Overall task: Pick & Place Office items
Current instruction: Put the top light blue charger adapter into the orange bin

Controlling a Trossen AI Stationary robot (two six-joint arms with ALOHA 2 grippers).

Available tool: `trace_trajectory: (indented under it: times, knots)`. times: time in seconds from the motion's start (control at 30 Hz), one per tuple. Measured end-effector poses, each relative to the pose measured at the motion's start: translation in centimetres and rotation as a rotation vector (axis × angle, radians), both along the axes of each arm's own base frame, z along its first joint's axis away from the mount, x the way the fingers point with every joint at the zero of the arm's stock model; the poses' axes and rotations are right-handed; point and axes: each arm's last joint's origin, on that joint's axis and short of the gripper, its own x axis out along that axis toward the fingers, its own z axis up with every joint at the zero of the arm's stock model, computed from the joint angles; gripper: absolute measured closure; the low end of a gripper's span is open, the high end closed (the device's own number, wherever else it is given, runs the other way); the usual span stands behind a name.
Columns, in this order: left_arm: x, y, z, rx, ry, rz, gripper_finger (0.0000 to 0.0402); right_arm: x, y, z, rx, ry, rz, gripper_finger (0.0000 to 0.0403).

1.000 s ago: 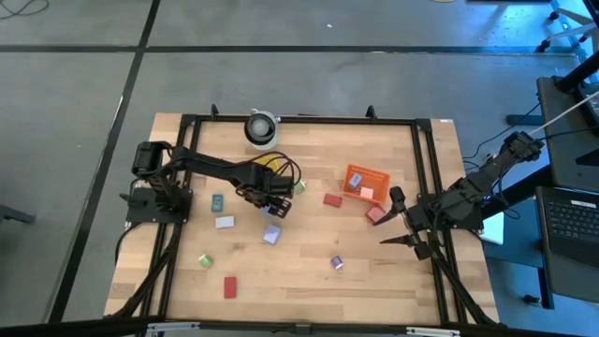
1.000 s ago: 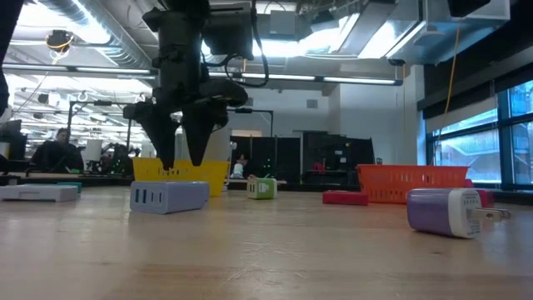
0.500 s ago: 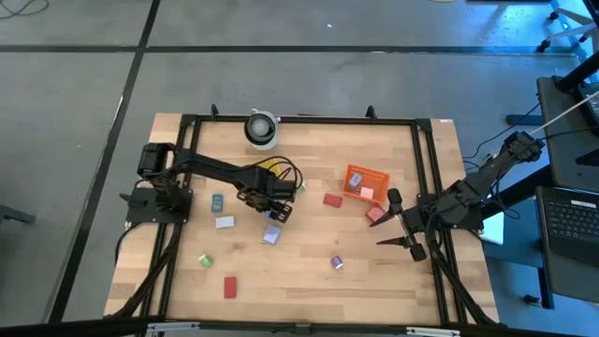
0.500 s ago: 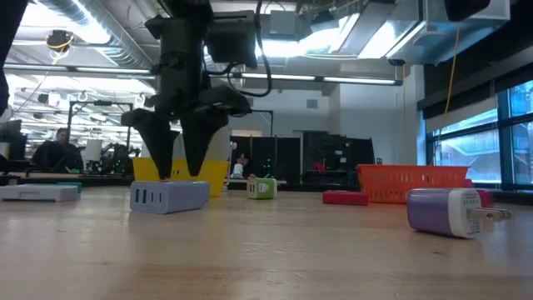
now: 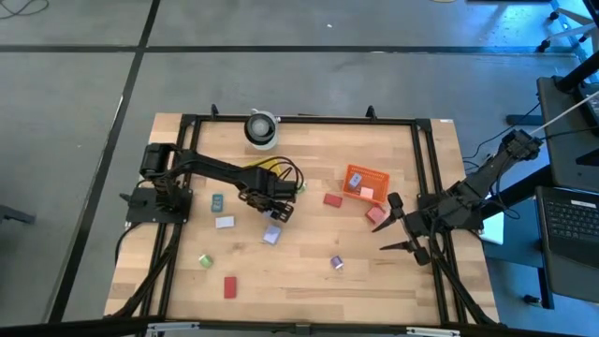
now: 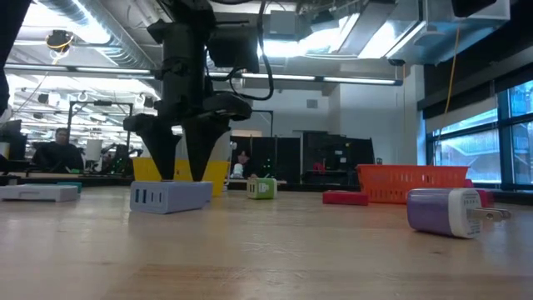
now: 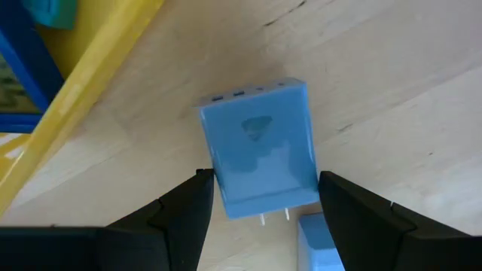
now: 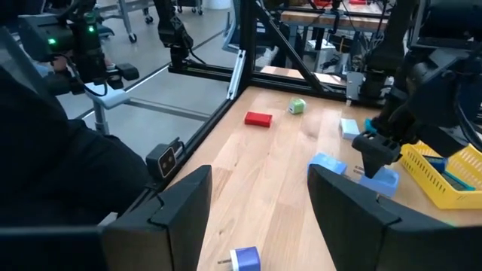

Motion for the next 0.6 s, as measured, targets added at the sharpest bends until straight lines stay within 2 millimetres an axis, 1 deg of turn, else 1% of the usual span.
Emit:
trace_trajectory:
  times: [0.2, 0.47, 0.6]
  knots:
    - [0.3, 0.1, -0.2, -0.001, -0.017, 0.012, 0.0166, 0.0, 0.0, 0.0, -0.003, -0.001, 0.002, 0.0181]
    - [0.8, 0.1, -2.1, -0.007, 0.022, 0.013, 0.0166, 0.0, 0.0, 0.0, -0.003, -0.001, 0.002, 0.0181]
    - [0.9, 0.1, -2.4, -0.007, 0.031, 0.007, 0.0166, 0.0, 0.0, 0.0, -0.003, -0.001, 0.003, 0.0181]
